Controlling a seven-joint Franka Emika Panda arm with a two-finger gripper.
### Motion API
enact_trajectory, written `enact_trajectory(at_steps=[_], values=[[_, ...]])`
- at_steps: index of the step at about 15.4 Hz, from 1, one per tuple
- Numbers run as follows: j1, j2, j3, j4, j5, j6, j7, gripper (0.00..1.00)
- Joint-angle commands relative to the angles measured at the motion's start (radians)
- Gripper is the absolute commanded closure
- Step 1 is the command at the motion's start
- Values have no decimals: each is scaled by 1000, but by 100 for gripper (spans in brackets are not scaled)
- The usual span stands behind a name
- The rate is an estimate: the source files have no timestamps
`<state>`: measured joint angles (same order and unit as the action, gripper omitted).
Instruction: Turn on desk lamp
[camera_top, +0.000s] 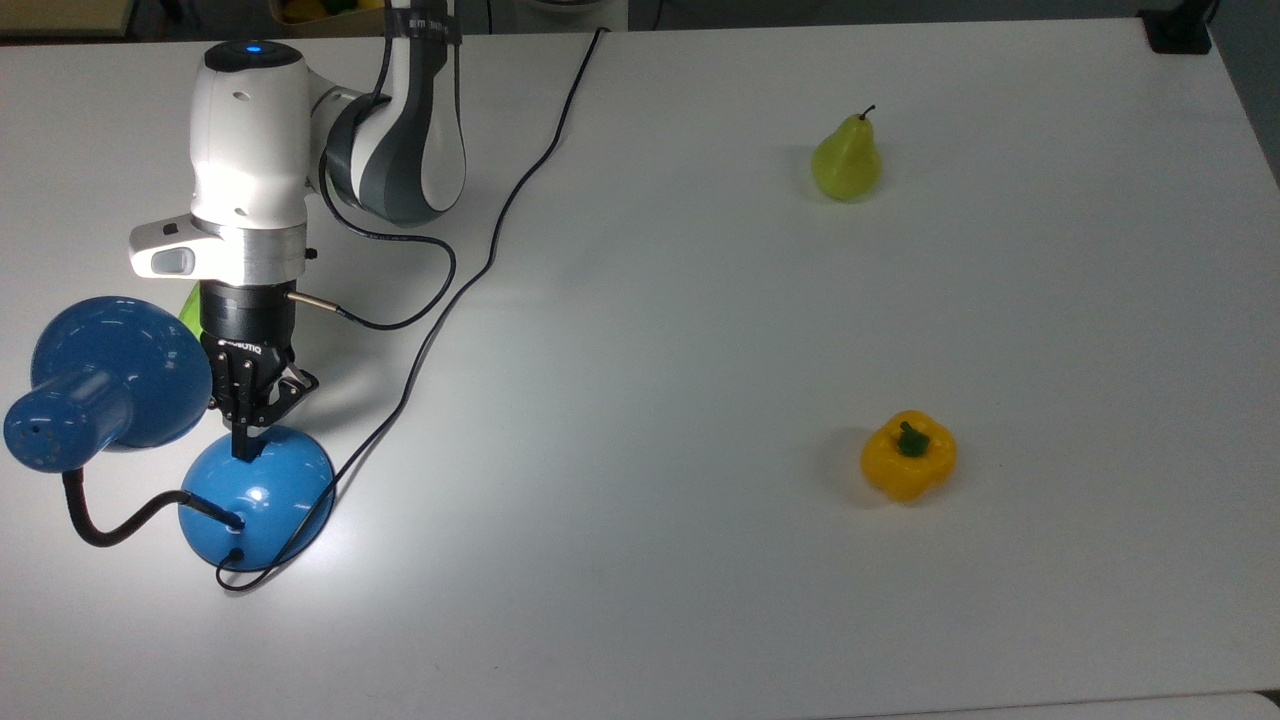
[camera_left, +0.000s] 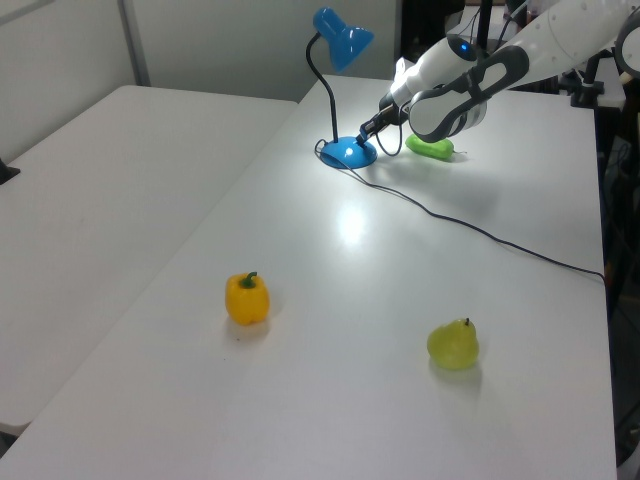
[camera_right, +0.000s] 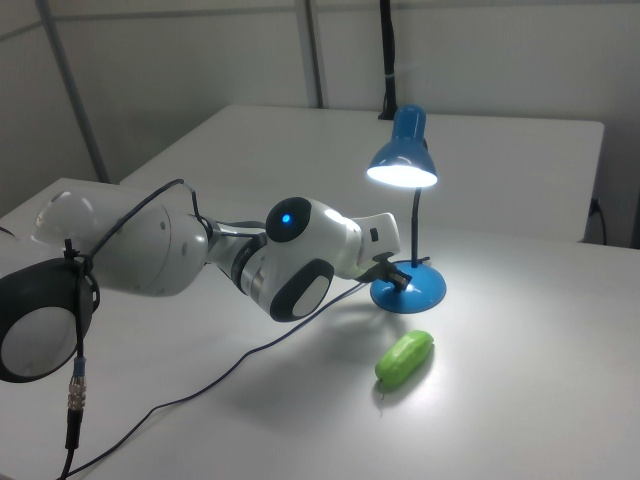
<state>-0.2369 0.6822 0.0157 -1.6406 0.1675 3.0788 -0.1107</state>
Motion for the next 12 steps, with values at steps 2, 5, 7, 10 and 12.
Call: enact_trajectory(at_steps=[2, 5, 7, 10, 12], values=[[20, -188, 10, -165, 3, -53, -21, 99], [31, -271, 7, -189, 4, -284, -46, 80], [34, -343, 0, -182, -2, -524, -46, 65], [59, -456, -35, -179, -31, -814, -46, 28], [117, -522, -84, -177, -62, -989, -41, 0]])
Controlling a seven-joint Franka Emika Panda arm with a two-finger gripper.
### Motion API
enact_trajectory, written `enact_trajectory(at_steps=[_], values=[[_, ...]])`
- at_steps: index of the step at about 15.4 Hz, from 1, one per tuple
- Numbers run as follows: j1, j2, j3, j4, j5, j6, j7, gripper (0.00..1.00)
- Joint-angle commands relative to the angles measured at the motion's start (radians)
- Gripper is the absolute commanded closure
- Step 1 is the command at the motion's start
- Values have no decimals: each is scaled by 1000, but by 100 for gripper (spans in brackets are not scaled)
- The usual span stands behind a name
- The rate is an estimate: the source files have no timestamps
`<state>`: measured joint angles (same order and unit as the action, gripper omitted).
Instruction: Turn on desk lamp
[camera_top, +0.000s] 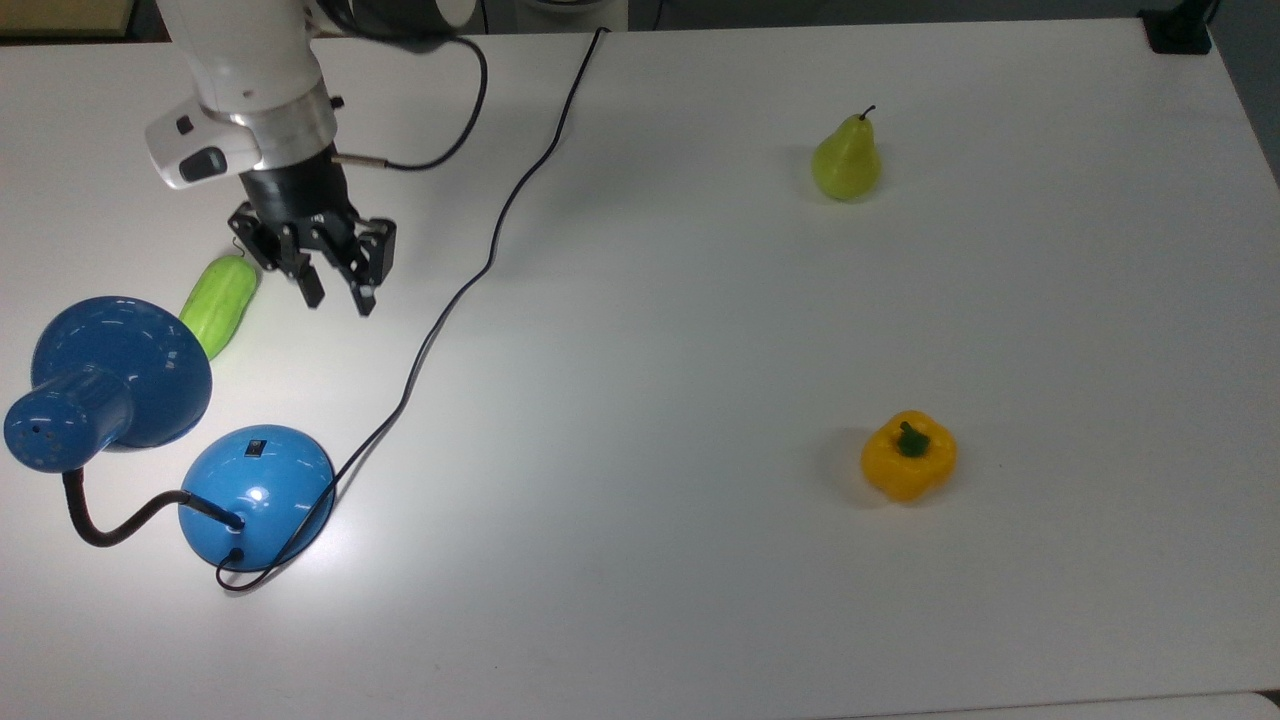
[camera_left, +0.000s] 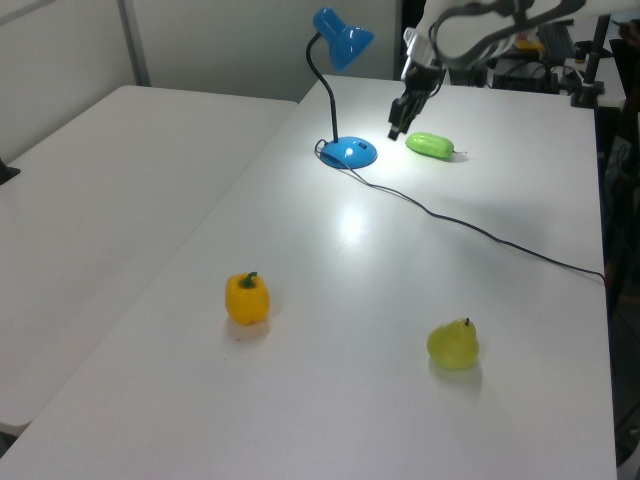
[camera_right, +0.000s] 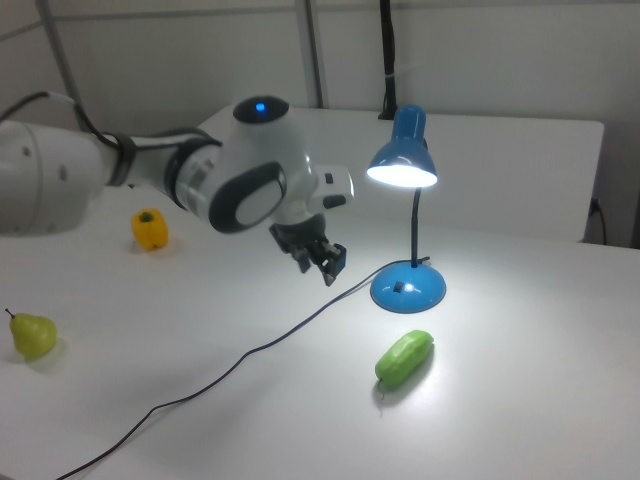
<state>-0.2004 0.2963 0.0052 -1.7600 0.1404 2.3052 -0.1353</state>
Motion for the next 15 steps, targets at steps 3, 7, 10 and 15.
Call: enact_trajectory(at_steps=[3, 7, 10, 15], values=[[128, -250, -116, -38, -41, -465, -10, 0], [214, -353, -178, 43, -41, -729, -7, 0], [269, -370, -192, 132, -35, -886, 49, 0], [309, -387, -159, 178, -27, -877, 242, 0]])
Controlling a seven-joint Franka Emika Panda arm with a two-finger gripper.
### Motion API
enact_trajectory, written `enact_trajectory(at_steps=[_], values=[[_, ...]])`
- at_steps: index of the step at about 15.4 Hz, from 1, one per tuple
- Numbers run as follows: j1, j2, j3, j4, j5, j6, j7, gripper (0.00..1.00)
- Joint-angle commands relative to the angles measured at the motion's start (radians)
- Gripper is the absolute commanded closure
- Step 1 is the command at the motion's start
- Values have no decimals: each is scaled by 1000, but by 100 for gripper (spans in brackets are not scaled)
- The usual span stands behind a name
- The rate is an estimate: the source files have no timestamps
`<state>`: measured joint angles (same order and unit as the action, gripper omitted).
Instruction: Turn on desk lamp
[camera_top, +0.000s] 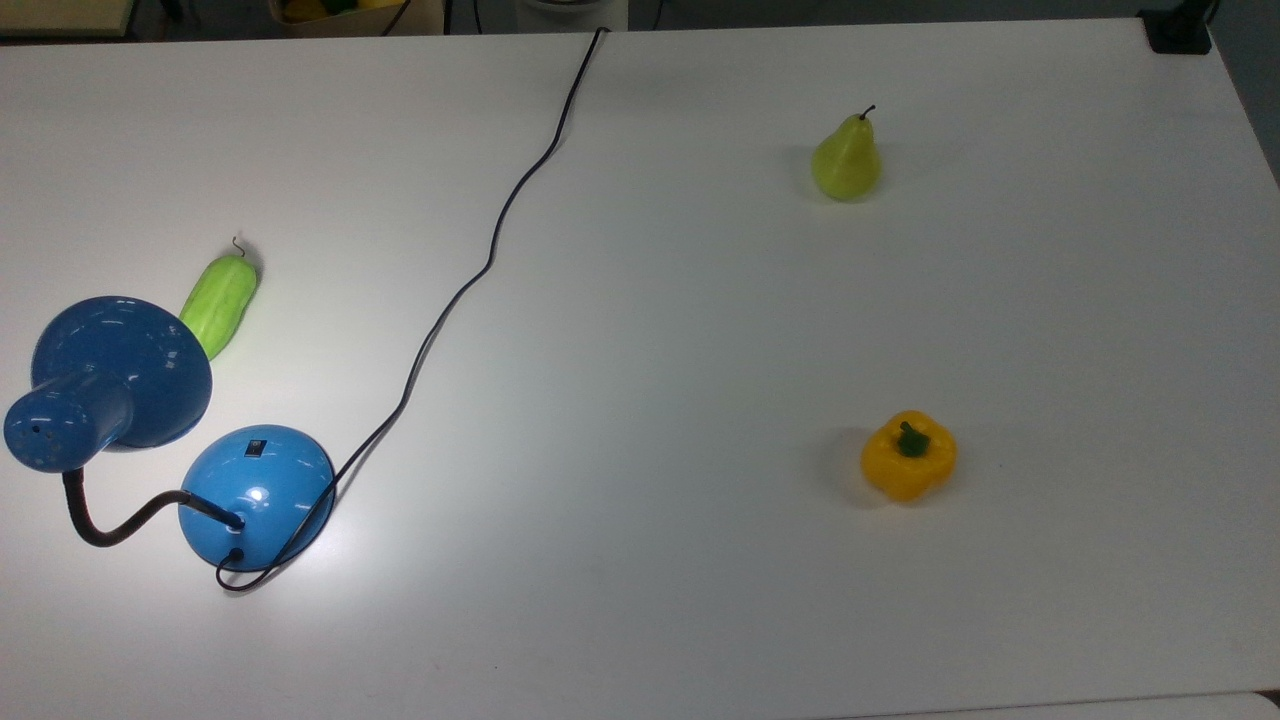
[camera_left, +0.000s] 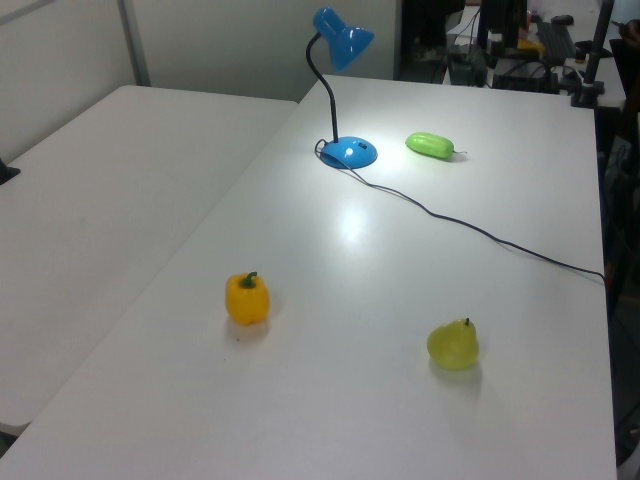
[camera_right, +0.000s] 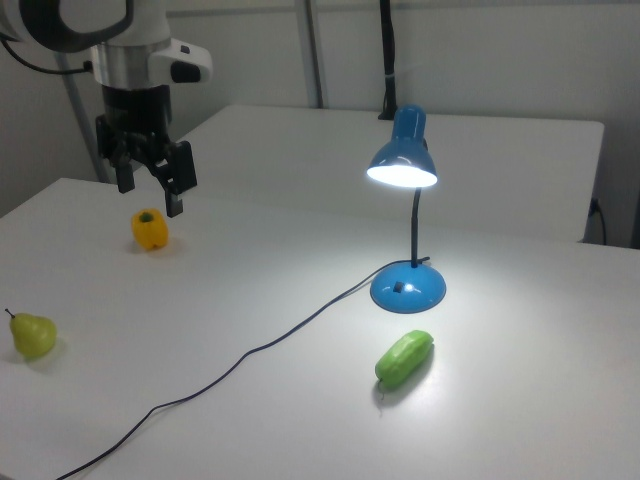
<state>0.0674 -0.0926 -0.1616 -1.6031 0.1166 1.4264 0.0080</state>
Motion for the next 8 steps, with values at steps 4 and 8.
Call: enact_trajectory(at_steps=[4, 8], values=[[-11, 13, 125, -14, -61, 129, 49, 0], [-8, 22, 143, -78, -77, 284, -25, 0]])
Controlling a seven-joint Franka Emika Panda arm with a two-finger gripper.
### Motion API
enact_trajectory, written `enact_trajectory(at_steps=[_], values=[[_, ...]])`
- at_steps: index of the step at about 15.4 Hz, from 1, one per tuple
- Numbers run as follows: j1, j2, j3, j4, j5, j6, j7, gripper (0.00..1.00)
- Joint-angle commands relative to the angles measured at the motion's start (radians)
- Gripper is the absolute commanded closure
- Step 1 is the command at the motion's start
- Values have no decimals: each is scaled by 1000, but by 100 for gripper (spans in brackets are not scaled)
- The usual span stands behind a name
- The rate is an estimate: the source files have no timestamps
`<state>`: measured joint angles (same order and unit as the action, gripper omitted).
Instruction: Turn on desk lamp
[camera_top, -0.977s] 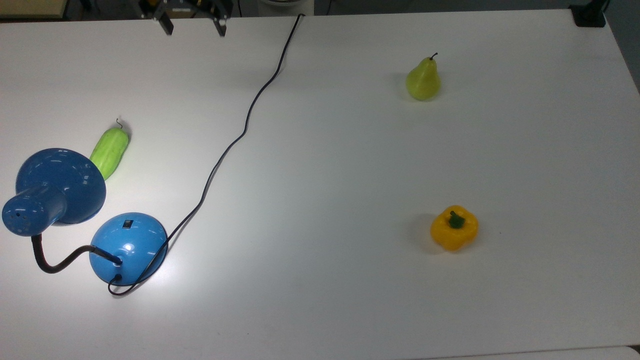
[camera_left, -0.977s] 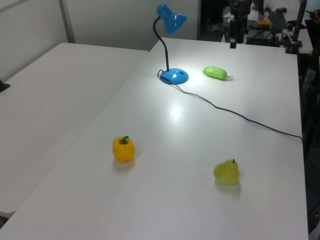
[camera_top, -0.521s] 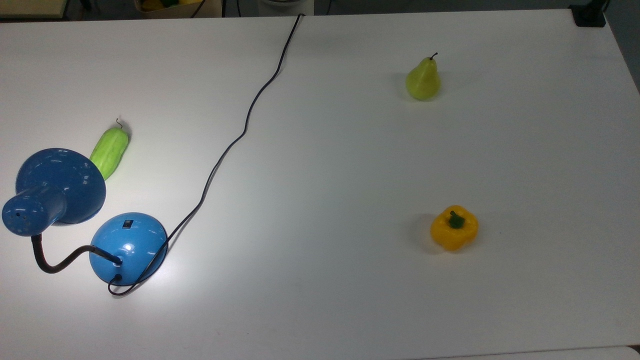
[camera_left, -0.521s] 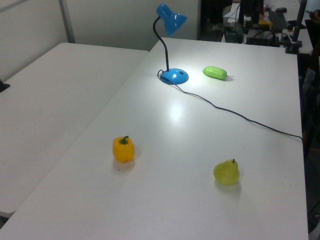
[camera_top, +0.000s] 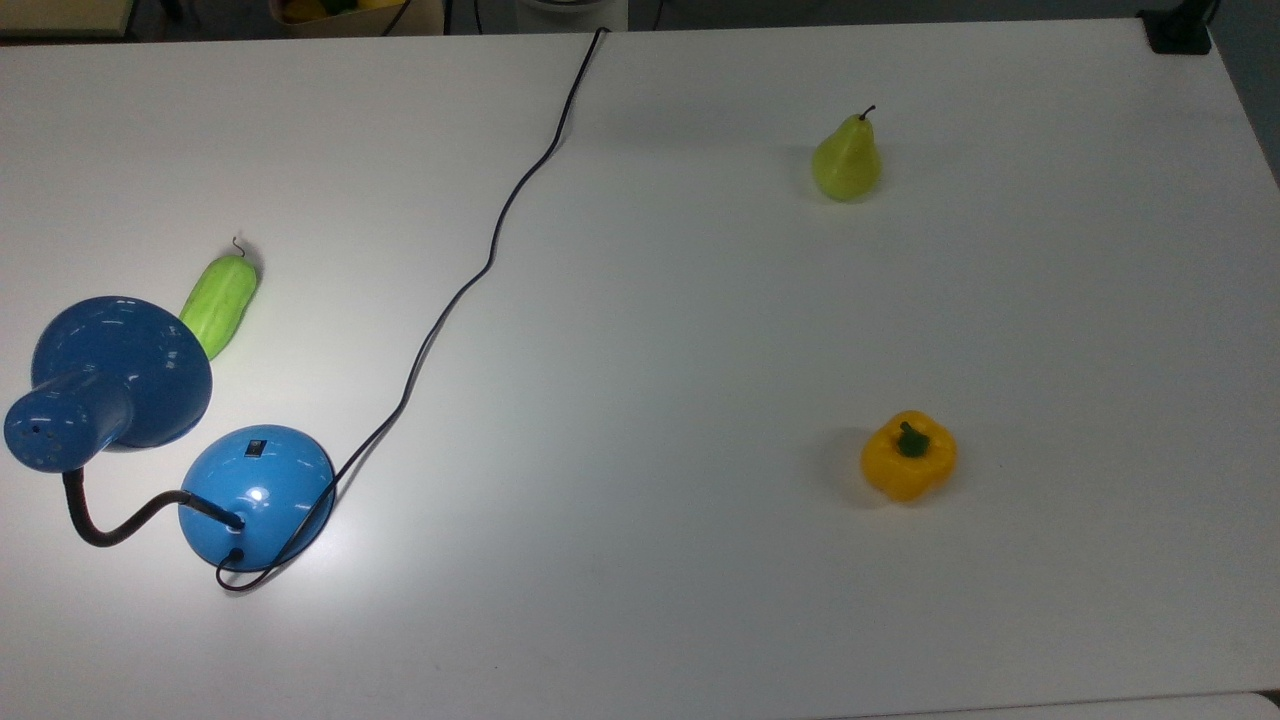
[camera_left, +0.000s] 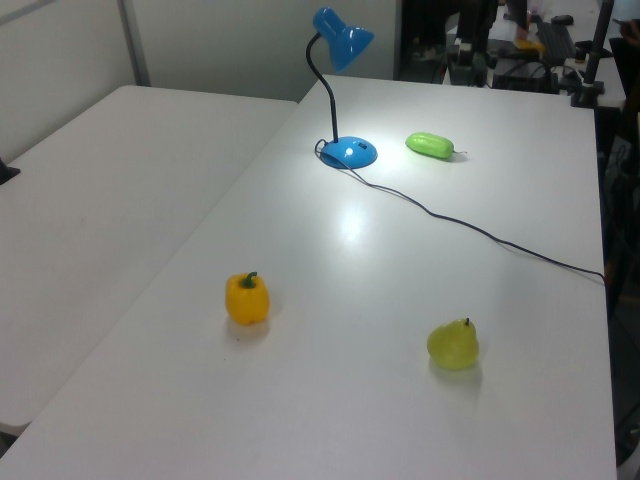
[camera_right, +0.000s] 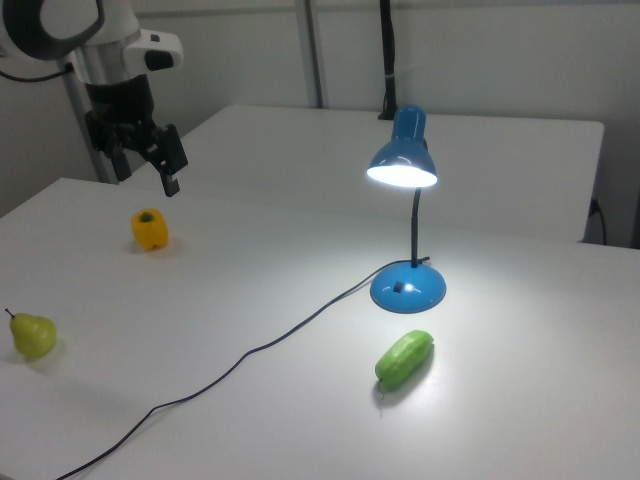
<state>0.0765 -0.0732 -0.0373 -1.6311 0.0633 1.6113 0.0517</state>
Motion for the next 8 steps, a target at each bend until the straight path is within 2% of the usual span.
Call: enact_trajectory(at_steps=[1, 5, 8], values=[[-17, 13, 19, -53, -37, 116, -88, 0], [-17, 16, 11, -53, -37, 105, -202, 0], [-15, 18, 8, -49, -36, 107, -199, 0]])
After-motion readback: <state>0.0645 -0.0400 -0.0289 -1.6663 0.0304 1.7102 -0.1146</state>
